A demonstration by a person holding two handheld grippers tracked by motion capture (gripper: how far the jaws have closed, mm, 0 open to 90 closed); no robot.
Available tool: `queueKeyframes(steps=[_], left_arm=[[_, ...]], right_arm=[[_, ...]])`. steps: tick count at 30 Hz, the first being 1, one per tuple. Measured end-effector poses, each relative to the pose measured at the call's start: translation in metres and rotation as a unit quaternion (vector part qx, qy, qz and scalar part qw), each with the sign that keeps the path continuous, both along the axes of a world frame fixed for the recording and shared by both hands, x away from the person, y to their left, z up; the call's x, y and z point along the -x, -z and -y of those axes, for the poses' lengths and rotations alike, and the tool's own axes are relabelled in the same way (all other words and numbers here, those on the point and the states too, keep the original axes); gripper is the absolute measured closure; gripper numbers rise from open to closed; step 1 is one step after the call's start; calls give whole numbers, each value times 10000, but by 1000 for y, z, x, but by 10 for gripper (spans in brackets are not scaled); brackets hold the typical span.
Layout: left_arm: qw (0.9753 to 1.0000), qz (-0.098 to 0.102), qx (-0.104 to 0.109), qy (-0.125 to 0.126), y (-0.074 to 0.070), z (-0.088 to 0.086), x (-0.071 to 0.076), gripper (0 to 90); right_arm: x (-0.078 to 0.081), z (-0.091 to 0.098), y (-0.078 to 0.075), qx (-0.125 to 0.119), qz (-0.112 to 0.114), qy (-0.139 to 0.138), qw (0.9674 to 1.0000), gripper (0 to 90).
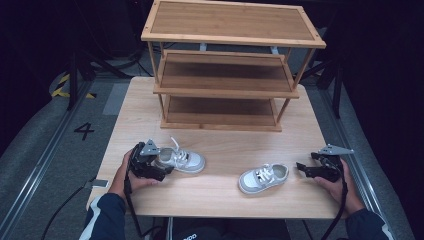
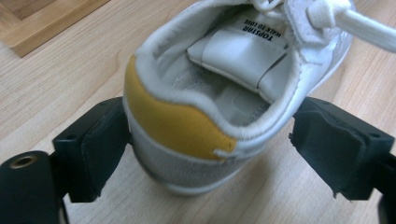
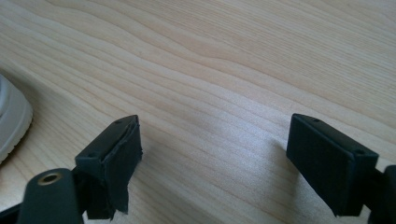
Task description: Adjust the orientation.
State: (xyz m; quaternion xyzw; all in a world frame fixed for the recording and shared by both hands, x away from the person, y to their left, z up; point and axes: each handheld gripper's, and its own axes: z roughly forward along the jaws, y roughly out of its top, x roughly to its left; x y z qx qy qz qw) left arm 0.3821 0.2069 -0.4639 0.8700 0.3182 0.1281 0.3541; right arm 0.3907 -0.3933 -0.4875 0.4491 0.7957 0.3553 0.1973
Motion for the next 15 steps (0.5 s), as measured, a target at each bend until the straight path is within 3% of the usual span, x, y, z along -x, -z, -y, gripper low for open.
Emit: queueKeyframes(steps=[2, 5, 11, 15], left_arm=[[10000, 33, -29, 19, 0, 0, 0, 125], [9999, -11, 105, 132, -1, 0, 6, 179], [9997, 35, -6, 258, -3, 4, 18, 264], [9993, -46, 120, 344, -3, 5, 26, 306]], right_arm=[[0, 0, 0, 0, 0, -1, 10000, 187], [0, 0, 0, 0, -1, 1, 10000, 187], [0, 0, 0, 0, 1, 0, 10000, 187], [0, 0, 0, 0, 0, 0, 10000, 187]])
